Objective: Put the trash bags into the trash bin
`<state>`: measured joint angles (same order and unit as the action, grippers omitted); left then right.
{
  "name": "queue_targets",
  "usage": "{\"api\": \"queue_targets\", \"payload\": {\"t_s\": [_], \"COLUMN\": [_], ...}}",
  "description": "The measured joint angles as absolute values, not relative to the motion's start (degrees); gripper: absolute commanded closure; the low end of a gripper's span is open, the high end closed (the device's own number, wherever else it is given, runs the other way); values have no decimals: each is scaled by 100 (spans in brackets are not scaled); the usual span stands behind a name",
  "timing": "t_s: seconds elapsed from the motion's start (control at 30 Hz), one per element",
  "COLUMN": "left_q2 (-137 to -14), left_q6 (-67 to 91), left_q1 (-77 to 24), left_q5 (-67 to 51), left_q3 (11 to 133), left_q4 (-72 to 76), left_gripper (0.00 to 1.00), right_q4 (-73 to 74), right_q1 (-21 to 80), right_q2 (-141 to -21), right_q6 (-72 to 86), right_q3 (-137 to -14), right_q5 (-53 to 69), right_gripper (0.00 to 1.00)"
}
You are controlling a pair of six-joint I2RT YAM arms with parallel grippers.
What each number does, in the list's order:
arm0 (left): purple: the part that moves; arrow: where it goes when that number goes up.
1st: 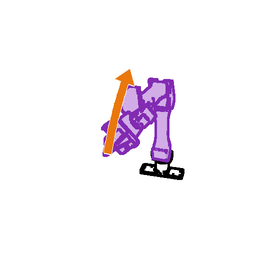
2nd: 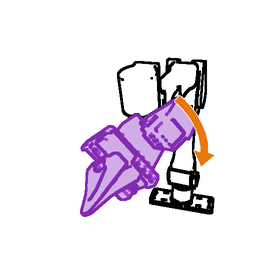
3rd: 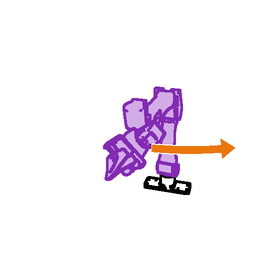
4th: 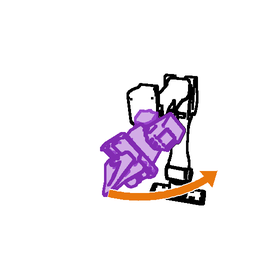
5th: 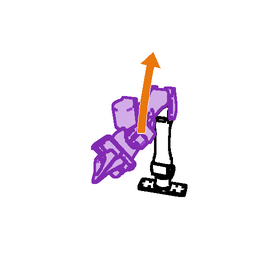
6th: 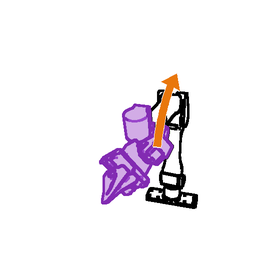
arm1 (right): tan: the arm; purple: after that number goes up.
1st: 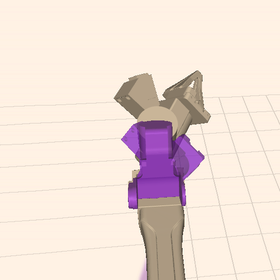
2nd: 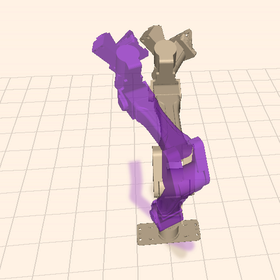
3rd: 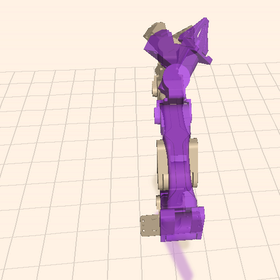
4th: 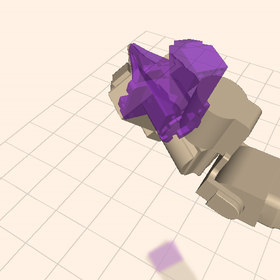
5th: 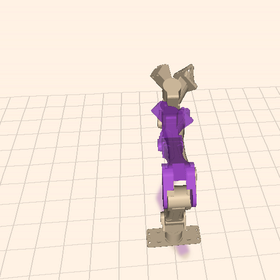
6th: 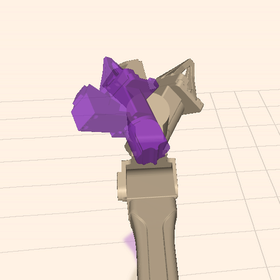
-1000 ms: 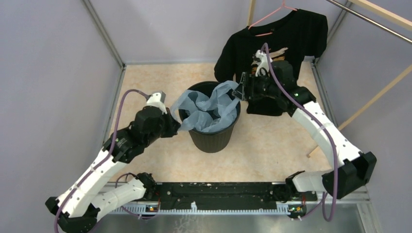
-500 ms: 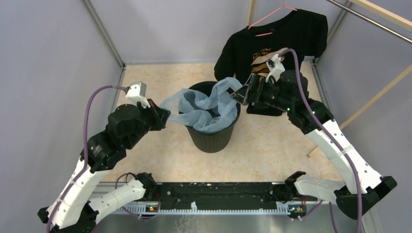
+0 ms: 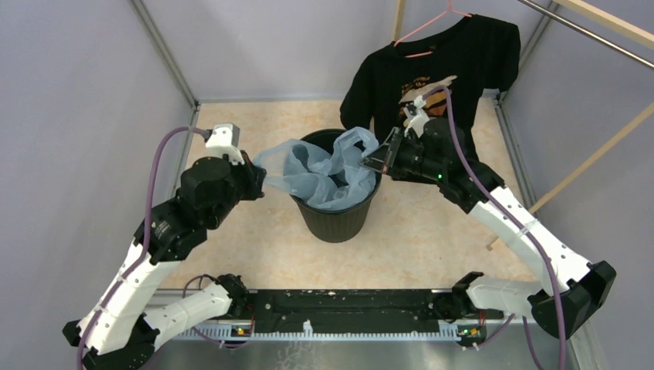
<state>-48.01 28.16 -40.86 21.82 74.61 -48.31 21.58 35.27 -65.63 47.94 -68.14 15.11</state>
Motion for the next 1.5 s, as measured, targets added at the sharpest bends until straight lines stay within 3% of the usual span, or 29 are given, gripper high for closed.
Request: {"api": "queue_targets", "payload": {"t_s": [0.13,0.37,0.53,0.8,1.1,1.27,1.43,1.5], "left_q2": [-5109,-5833,-5655,-5050,-5433,-5540,-5177,-4969], "left_q6": [2517,2519,2617,2775,2716,2685,2591,2563], "left_q1": [-4088,-4040,-3977,-3951,-3940,-3903,-3883,-3876], "left_q5": [2517,3011,2985,2836,2954,3251,2910,2615], "left_q3": [7710,7795,7546,7583,7688,7856,7891,7891], "left_q4": [-5186,-5839,-6082,-6294,-6451,-6488,-6305,-6167], "left_gripper": [100,100,100,100,100,100,100,100], "right_q4": [2375,2742,3162,3540,3590,3911,3868,3913], "right_q1": [3367,1879,1498,1070,1070,1070,1160,1321], "right_q2": [-6523,-6772,-6779,-7048,-7697,-7837,-7719,-7548], "right_q6": [4383,3627,3146,2392,2075,1800,1979,2049], "right_q3": [-6855,-7150,-7170,-7170,-7601,-7970,-7992,-7992], "right_q5": [1634,3063,3588,3308,2923,2226,2539,2552], "right_gripper": [100,100,100,100,98,81,43,32]}}
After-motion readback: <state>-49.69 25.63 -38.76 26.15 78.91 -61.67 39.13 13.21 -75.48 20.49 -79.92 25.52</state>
